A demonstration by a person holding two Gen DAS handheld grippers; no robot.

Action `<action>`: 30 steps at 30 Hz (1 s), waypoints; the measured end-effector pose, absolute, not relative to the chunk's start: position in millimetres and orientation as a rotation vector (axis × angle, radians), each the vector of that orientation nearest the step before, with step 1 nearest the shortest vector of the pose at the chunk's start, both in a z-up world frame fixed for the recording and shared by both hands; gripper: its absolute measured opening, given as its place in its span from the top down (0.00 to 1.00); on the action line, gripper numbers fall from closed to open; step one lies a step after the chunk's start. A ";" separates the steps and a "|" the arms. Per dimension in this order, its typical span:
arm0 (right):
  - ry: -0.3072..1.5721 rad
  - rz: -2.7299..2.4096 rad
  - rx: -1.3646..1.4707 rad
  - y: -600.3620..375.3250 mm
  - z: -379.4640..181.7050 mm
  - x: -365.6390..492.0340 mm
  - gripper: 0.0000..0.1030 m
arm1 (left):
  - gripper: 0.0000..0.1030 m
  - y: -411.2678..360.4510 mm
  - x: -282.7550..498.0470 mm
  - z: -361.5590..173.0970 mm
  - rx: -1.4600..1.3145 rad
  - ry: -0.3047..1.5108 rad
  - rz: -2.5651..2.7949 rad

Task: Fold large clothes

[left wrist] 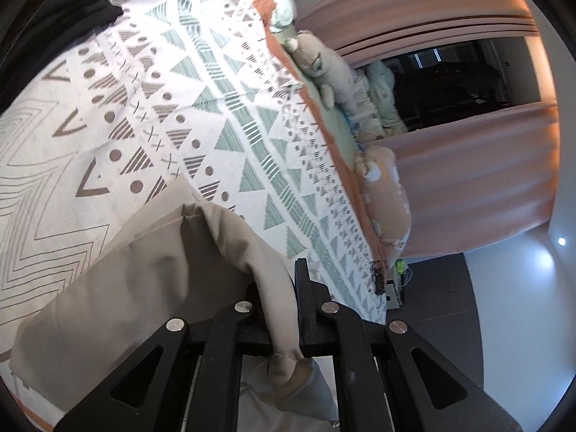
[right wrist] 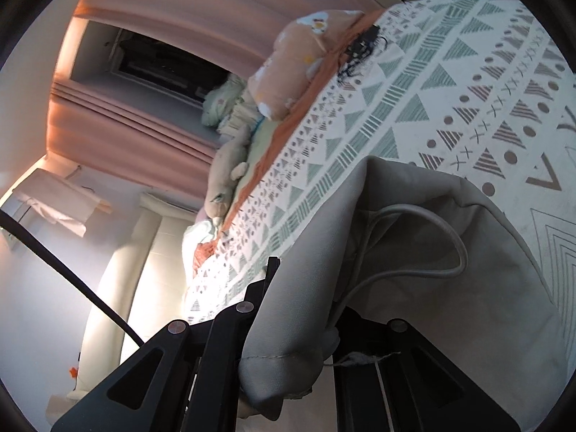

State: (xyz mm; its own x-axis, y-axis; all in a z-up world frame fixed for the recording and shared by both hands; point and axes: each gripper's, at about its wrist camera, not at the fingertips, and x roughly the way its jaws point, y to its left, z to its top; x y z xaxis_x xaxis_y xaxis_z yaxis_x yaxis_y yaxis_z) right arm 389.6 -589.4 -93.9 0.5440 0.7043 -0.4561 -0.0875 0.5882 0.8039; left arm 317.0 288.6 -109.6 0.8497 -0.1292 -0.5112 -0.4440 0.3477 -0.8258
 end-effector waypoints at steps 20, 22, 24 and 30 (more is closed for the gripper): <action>0.923 0.466 0.727 -530.3 -105.2 423.0 0.07 | 0.03 290.1 356.4 -145.3 -1.197 0.575 0.213; 0.933 0.462 0.665 -521.2 -99.3 413.6 0.07 | 0.03 290.0 345.9 -144.3 -1.189 0.577 0.220; 0.944 0.472 0.614 -517.9 -95.3 404.9 0.07 | 0.03 290.8 334.5 -143.5 -1.173 0.586 0.238; 0.969 0.513 0.473 -477.9 -73.6 376.5 0.07 | 0.03 292.8 295.2 -142.5 -1.125 0.601 0.278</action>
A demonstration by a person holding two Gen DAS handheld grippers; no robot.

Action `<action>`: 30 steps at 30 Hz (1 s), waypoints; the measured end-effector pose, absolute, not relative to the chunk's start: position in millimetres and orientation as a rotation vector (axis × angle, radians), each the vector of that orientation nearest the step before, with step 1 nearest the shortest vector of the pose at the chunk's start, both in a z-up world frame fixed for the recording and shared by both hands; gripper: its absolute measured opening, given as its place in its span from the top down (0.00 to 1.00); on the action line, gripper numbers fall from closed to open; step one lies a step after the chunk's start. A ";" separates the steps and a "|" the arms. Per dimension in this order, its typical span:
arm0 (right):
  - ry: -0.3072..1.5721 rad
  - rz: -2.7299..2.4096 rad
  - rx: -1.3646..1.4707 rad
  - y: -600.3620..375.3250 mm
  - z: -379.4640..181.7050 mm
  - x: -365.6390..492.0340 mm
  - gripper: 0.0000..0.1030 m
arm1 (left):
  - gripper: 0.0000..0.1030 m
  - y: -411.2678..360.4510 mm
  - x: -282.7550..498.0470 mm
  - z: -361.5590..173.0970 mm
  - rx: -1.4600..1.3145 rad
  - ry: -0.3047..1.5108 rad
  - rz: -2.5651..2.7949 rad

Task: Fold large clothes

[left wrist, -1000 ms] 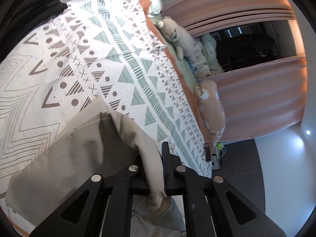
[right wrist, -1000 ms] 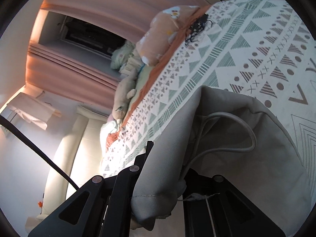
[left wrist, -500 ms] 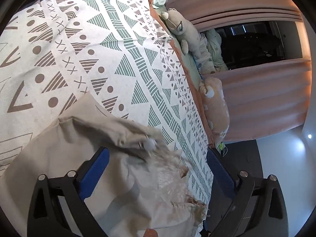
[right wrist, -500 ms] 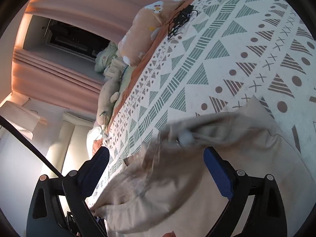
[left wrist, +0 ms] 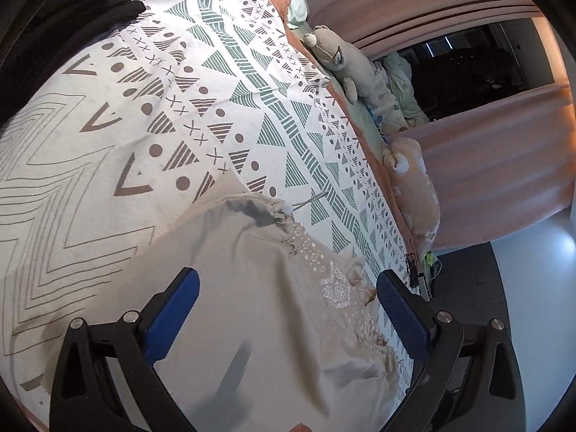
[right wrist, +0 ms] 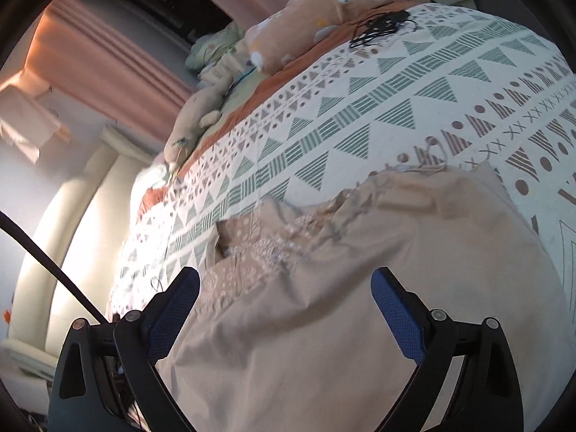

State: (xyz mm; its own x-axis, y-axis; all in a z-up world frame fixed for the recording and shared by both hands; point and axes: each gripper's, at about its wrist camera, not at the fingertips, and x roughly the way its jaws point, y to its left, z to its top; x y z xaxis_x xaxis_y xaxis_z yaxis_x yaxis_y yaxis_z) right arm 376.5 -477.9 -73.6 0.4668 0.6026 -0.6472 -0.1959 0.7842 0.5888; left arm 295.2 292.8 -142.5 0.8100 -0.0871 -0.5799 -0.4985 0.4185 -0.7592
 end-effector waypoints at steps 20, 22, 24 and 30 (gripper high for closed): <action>1.111 0.581 -0.065 -288.4 -72.8 361.3 0.34 | 0.23 305.6 177.0 -188.1 -1.170 0.637 0.373; 1.141 0.571 -0.109 -272.9 -84.1 366.4 0.35 | 0.26 305.8 168.3 -194.9 -1.186 0.635 0.378; 1.167 0.555 -0.161 -258.7 -97.2 370.0 0.37 | 0.28 305.2 160.4 -203.0 -1.210 0.637 0.387; 1.272 0.518 -0.224 -243.2 -138.6 375.4 0.53 | 0.35 296.4 154.5 -227.0 -1.305 0.649 0.330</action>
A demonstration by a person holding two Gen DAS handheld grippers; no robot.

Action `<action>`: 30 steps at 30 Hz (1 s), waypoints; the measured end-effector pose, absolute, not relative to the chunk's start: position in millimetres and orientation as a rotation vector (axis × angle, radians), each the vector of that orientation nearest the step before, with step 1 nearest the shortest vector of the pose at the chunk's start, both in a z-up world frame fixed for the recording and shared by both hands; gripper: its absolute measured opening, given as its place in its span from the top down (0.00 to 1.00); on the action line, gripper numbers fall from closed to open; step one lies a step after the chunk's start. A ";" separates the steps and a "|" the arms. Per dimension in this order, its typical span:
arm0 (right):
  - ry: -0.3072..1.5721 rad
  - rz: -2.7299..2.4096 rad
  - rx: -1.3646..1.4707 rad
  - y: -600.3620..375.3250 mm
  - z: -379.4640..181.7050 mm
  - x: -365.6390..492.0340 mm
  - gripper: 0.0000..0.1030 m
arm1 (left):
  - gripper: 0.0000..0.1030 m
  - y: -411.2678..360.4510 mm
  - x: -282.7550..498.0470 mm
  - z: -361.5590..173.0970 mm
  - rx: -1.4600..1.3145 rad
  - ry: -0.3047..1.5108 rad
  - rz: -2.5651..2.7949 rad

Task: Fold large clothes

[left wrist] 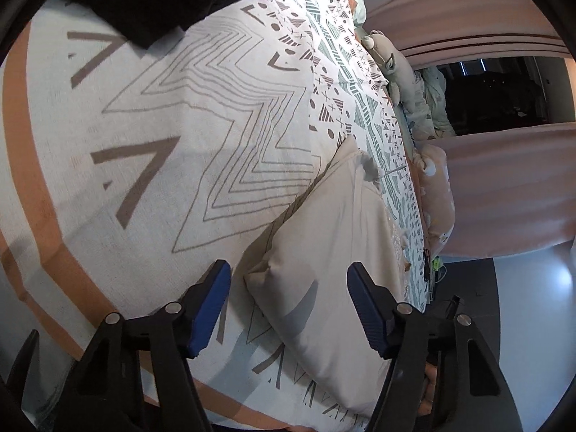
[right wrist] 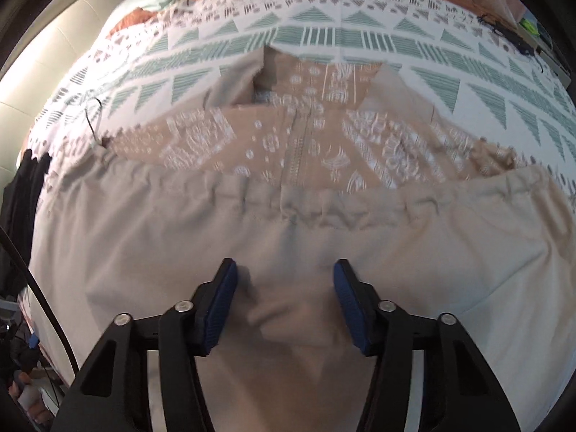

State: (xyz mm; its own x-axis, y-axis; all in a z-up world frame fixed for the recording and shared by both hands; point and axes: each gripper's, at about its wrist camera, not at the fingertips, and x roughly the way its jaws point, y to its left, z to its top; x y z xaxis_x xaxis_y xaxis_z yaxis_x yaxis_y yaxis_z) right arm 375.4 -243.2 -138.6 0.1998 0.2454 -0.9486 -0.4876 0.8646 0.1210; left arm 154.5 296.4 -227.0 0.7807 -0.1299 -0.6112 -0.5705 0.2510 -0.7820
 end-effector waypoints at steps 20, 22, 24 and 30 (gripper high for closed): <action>1.162 0.513 -0.188 -234.7 -147.2 423.2 1.00 | 0.35 273.7 179.5 -243.9 -1.391 0.686 0.255; 1.172 0.506 -0.184 -233.0 -154.4 425.3 1.00 | 0.36 274.8 184.0 -245.0 -1.388 0.682 0.251; 1.180 0.503 -0.180 -231.6 -163.1 426.8 1.00 | 0.35 277.3 188.0 -246.5 -1.398 0.661 0.239; 1.179 0.491 -0.177 -228.6 -170.3 427.1 1.00 | 0.35 275.9 187.1 -236.1 -1.391 0.553 0.176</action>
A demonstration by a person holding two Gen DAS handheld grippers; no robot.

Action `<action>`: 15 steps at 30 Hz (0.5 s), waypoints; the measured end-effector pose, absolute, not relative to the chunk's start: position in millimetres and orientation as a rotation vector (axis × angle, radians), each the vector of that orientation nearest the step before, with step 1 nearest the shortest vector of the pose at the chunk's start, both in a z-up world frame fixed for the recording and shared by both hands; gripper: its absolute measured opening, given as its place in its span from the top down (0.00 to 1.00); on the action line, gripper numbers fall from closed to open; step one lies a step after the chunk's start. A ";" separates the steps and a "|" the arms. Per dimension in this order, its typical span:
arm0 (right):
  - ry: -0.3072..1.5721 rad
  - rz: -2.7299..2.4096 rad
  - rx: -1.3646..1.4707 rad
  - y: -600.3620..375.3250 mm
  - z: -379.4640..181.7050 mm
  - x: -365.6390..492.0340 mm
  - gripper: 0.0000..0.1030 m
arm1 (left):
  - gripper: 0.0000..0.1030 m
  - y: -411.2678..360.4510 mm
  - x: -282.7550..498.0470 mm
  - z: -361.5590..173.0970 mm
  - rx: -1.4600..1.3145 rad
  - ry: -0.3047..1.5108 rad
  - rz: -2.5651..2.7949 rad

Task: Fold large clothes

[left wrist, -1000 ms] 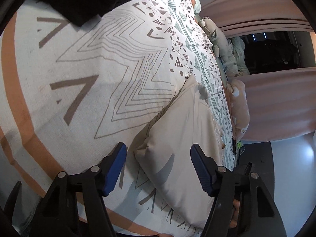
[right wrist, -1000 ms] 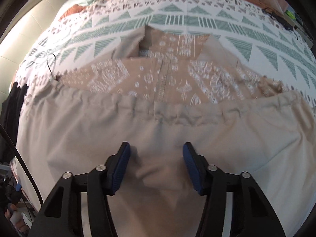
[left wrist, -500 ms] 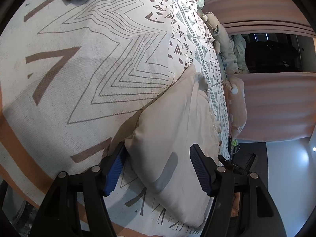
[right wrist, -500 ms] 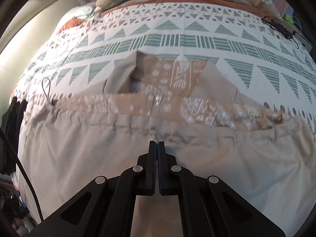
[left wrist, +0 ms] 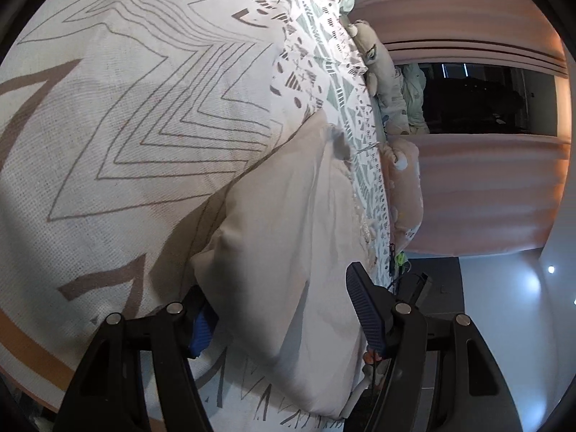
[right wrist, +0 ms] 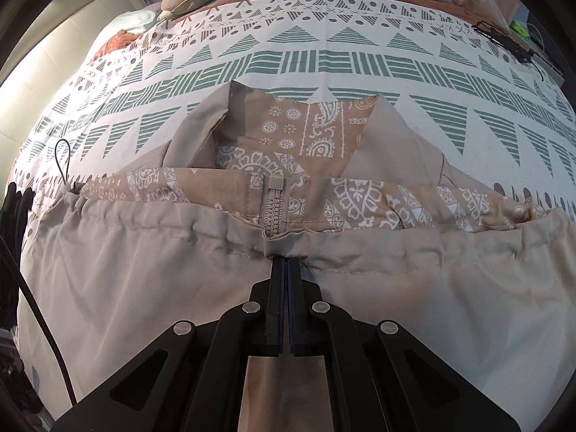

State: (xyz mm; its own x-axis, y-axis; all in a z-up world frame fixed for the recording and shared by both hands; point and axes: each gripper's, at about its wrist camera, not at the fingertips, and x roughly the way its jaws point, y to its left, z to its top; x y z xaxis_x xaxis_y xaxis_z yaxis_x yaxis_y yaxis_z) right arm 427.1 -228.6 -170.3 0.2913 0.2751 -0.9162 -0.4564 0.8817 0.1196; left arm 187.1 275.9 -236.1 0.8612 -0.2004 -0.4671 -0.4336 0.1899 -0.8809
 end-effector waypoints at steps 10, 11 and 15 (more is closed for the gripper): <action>1.189 0.478 -0.174 -224.9 -169.0 430.7 1.00 | 0.35 273.9 192.3 -224.8 -1.338 0.607 0.138; 1.193 0.480 -0.171 -225.7 -169.2 432.0 1.00 | 0.35 274.4 194.3 -226.7 -1.341 0.614 0.143; 1.199 0.479 -0.164 -231.2 -167.5 433.0 1.00 | 0.35 277.9 206.4 -234.8 -1.324 0.679 0.226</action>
State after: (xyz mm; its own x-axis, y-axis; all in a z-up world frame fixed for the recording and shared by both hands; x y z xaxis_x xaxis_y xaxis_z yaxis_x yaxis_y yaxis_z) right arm 433.0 -231.2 -167.5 0.2780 0.2693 -0.9221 -0.4397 0.8891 0.1271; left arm 206.4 277.9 -234.8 0.7888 -0.2204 -0.5738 -0.5208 0.2561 -0.8144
